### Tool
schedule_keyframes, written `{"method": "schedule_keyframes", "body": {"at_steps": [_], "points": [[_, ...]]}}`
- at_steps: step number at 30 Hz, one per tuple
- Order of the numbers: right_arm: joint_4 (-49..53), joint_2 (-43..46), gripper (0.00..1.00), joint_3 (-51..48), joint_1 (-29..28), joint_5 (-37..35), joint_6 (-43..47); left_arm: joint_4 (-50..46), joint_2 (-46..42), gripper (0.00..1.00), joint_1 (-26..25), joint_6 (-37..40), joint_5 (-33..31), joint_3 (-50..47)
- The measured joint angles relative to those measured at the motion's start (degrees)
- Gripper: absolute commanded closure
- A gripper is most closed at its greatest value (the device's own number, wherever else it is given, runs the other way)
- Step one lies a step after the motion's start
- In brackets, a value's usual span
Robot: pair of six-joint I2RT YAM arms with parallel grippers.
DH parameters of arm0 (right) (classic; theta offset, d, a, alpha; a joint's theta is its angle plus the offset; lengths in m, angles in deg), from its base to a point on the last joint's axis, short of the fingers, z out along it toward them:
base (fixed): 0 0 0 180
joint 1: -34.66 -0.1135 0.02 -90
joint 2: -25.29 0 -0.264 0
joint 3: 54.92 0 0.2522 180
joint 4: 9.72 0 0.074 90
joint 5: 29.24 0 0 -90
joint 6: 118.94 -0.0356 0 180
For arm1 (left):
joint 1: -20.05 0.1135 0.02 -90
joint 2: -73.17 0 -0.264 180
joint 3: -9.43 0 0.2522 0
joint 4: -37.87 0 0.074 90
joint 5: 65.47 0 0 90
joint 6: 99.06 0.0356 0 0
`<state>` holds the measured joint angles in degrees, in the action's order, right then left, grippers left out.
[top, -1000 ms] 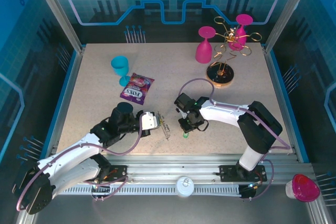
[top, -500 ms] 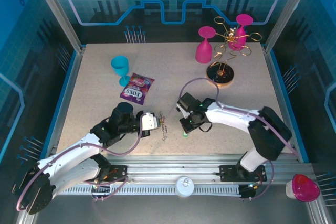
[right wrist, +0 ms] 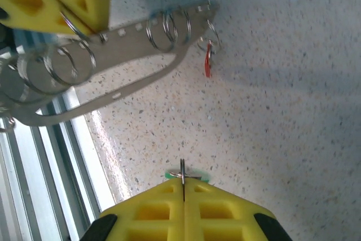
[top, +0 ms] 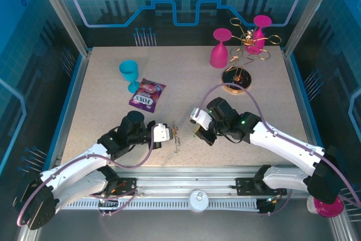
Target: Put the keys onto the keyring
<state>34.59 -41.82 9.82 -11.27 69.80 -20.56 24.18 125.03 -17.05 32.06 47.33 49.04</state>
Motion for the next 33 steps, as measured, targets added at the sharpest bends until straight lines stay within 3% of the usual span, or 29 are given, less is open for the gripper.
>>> {"method": "schedule_keyframes", "body": {"at_steps": [10, 22, 33], "points": [[0.52, -3.15, 1.00, 3.52, -3.61, 0.59, 6.75, -2.78, 5.22, 1.00, -2.45, -1.20, 1.09, 0.04], [-3.63, -5.70, 1.00, 0.33, -5.88, 3.04, 6.58, -2.58, 10.78, 1.00, -2.49, -7.85, 2.45, 2.62], [-7.06, -7.52, 1.00, 0.26, -7.34, 4.57, 5.57, -2.51, 10.78, 1.00, -2.49, -8.26, 3.15, 2.62]]}}
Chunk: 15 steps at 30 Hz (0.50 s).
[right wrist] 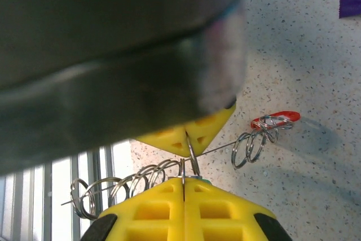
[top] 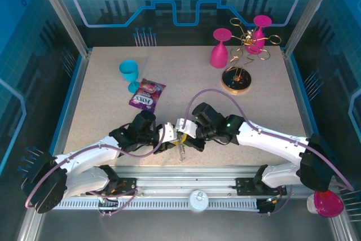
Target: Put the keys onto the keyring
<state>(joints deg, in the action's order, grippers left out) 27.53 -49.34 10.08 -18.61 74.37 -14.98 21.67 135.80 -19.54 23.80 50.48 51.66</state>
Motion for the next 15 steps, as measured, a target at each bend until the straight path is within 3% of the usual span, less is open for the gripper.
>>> {"method": "schedule_keyframes", "body": {"at_steps": [15], "points": [[-2.36, -0.02, 1.00, -1.73, -0.59, -0.94, -1.68, -0.92, 0.02, 1.00, 0.00, -0.44, -0.22, 0.00]]}}
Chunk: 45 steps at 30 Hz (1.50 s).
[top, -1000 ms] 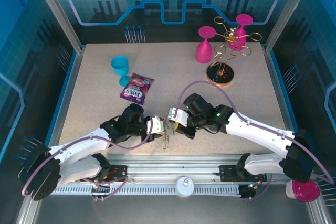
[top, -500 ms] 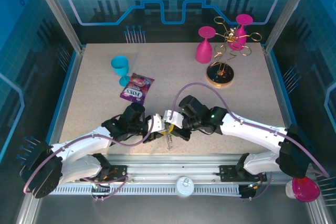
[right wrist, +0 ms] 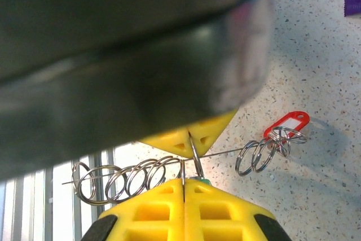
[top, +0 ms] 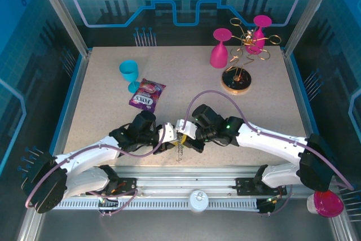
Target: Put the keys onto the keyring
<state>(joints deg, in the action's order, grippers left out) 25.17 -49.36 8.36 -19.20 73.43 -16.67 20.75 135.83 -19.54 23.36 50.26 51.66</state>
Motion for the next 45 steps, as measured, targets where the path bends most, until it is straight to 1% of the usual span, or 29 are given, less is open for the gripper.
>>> {"method": "schedule_keyframes", "body": {"at_steps": [12, 18, 22, 28, 34, 45], "points": [[-2.40, -0.63, 1.00, -0.31, -0.61, -1.68, -2.60, -0.66, 0.00, 1.00, 0.00, -2.23, 0.02, 0.00], [-6.93, 2.51, 1.00, -5.22, 0.04, -0.57, -5.07, -0.02, -0.02, 1.00, 0.00, -2.54, 0.07, 0.00], [-7.63, 3.30, 1.00, -7.19, 0.63, -0.26, -5.99, 0.87, -0.02, 1.00, 0.00, -2.54, 0.28, 0.00], [-9.25, 3.54, 1.00, -7.74, 0.68, -0.15, -6.32, 1.18, -0.02, 1.00, 0.00, -2.54, 0.79, 0.00], [-10.80, 5.64, 1.00, -9.66, 0.68, -0.20, -6.34, 2.10, -0.02, 1.00, 0.00, -2.54, 0.94, 0.00], [-12.87, 5.64, 1.00, -9.68, 0.52, -0.72, -6.36, 2.19, -0.02, 1.00, 0.00, -2.54, 1.11, 0.00]]}}
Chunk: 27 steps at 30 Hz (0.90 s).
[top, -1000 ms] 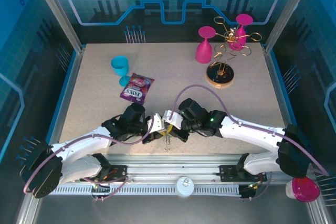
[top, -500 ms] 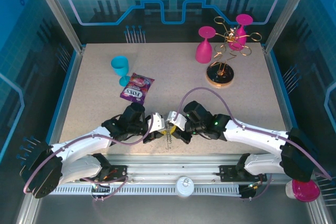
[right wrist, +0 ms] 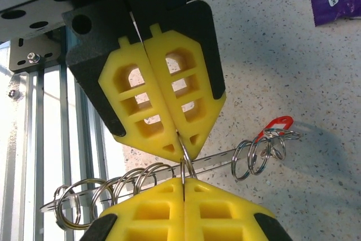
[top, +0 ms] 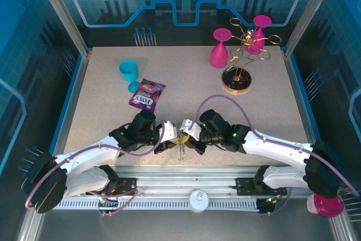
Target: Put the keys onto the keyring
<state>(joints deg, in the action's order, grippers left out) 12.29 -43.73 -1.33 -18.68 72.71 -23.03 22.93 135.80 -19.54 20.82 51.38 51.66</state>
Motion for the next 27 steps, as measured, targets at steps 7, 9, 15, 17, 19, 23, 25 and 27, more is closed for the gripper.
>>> {"method": "schedule_keyframes", "body": {"at_steps": [7, 9, 15, 17, 19, 23, 25, 27], "points": [[-0.85, -0.66, 1.00, 0.00, -0.66, -1.07, -0.44, -0.02, 0.00, 1.00, 0.00, 0.00, 0.00, 0.00], [-1.05, -0.83, 1.00, 0.00, -0.72, -1.22, -0.63, -0.02, 0.00, 1.00, 0.00, 0.00, -0.02, 0.00], [-1.70, -1.14, 1.00, 0.00, -1.01, -1.49, -1.77, -0.20, 0.00, 1.00, 0.07, 0.00, -0.07, 0.00], [-1.90, -1.20, 1.00, 0.00, -1.03, -1.60, -2.10, -0.24, 0.00, 1.00, 0.07, 0.00, -0.09, 0.00], [-1.95, -1.31, 1.00, 0.00, -1.03, -1.62, -2.32, -0.28, 0.00, 1.00, 0.07, 0.00, -0.11, 0.00], [-2.34, -1.75, 1.00, 0.00, -1.03, -1.66, -2.93, -0.63, 0.00, 1.00, 0.11, 0.02, -0.35, 0.00], [-2.34, -2.01, 1.00, 0.04, -1.03, -1.86, -3.28, -0.74, 0.00, 1.00, 0.11, 0.02, -0.50, 0.00], [-2.25, -2.43, 1.00, 0.42, -1.09, -2.25, -3.74, -0.92, 0.00, 1.00, 0.11, 0.02, -0.72, 0.00]]}}
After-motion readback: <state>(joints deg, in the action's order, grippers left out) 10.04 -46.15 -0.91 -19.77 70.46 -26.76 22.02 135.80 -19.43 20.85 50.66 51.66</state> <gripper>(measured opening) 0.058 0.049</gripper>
